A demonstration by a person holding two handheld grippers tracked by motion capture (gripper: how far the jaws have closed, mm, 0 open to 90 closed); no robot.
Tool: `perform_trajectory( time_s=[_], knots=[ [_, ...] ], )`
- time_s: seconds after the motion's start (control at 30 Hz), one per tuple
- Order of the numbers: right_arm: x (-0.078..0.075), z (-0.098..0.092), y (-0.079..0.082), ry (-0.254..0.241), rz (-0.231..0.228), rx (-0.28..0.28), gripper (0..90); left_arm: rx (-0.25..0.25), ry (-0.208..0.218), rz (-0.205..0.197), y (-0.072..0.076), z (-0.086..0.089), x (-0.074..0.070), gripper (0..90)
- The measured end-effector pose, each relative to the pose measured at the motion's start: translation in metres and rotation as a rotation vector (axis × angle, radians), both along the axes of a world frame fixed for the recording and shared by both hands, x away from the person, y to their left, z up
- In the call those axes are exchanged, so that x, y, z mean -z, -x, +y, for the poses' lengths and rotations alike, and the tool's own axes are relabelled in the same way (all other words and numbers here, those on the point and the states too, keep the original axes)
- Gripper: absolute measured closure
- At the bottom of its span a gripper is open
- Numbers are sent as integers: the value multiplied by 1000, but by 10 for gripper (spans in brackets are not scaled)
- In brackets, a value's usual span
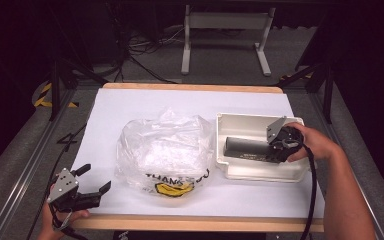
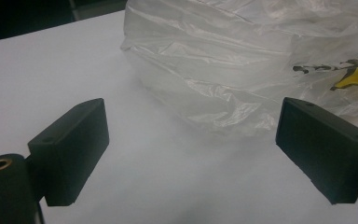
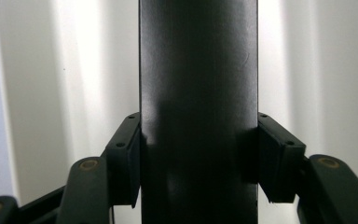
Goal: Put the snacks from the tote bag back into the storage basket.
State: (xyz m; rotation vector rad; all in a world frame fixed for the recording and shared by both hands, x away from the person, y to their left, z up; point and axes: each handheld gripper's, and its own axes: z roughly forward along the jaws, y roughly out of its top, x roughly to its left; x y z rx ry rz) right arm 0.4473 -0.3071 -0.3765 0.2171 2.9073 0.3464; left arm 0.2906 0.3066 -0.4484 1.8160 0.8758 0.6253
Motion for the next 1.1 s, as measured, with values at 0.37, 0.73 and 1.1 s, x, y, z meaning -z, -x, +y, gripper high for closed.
perform_trajectory(
  time_s=[0.37, 0.73, 1.1],
  knots=[
    [1, 0, -1, 1, -5, 41, 388, 2, 1, 1, 0, 0, 0, 103],
    [-5, -2, -1, -24, -58, 60, 380, 1, 0, 1, 0, 0, -1, 102],
    [-9, -3, 0, -29, -86, 69, 385, 1, 7, -3, 1, 0, -1, 102]
  ],
)
